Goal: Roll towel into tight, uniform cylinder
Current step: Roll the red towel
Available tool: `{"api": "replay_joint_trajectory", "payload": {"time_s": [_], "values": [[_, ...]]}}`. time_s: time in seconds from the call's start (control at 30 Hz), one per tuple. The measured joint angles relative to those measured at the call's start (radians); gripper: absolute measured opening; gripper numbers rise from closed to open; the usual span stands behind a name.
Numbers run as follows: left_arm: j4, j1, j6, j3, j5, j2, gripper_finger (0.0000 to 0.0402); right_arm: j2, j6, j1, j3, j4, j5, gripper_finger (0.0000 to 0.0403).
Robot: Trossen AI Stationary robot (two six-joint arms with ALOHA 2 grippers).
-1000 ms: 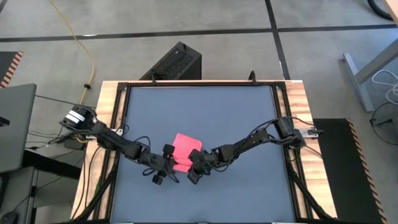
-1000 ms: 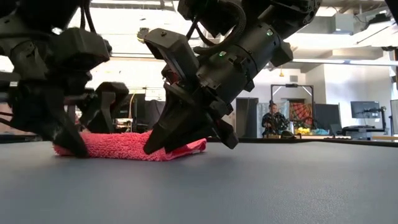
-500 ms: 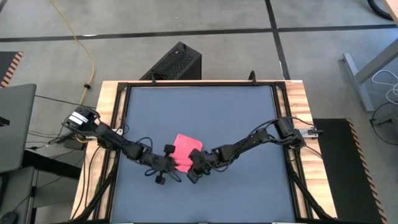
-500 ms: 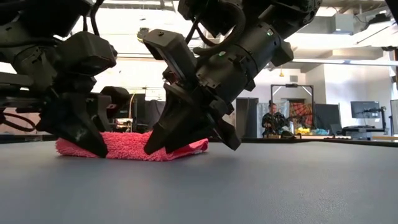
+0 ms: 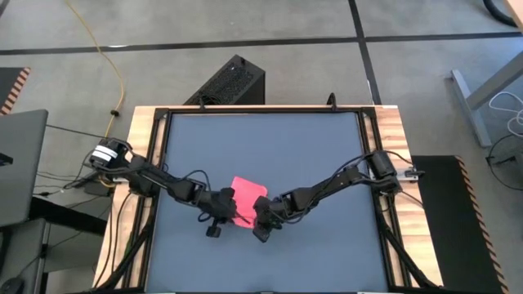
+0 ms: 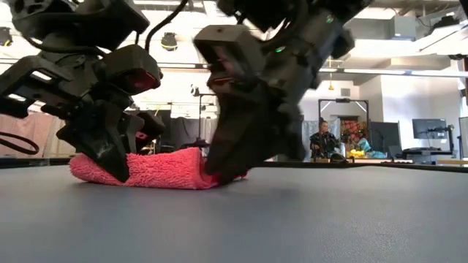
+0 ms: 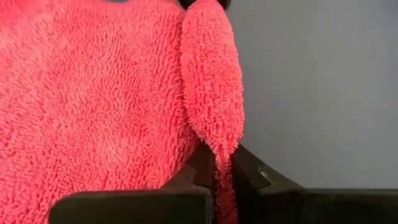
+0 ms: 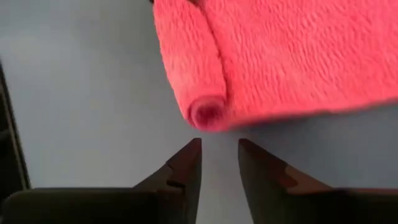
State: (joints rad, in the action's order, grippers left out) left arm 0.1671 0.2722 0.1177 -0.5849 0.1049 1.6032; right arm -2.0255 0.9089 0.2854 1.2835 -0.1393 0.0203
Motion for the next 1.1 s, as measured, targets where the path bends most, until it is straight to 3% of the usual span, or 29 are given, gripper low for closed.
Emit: {"api": "replay_joint_trajectory", "payload": {"time_s": [0.13,0.27,0.53,0.63,0.73,0.97,1.1], "values": [[-0.032,-0.041,0.001,-0.026,0.081,0.000,0.0003,0.019,-0.004,0.013,0.000,-0.070,-0.011,0.0153],[-0.068,-0.089,0.026,-0.046,0.159,0.000,0.0003,0.026,-0.125,0.044,0.000,-0.022,-0.053,0.0166],[-0.092,-0.188,0.060,-0.051,0.354,0.000,0.0005,0.024,-0.714,0.168,0.002,0.173,-0.436,0.0160],[-0.096,-0.219,0.064,-0.051,0.412,0.000,0.0005,0.022,-0.836,0.202,0.002,0.202,-0.557,0.0164],[-0.097,-0.247,0.088,-0.052,0.465,0.000,0.0006,0.007,-0.865,0.197,0.004,0.215,-0.560,0.0177],[-0.124,-0.271,0.138,-0.050,0.472,0.003,0.0006,-0.057,-0.885,0.140,0.024,0.257,-0.589,0.0230],[-0.137,-0.270,0.126,-0.044,0.463,0.003,0.0006,-0.089,-0.885,0.131,0.038,0.265,-0.557,0.0237]]}}
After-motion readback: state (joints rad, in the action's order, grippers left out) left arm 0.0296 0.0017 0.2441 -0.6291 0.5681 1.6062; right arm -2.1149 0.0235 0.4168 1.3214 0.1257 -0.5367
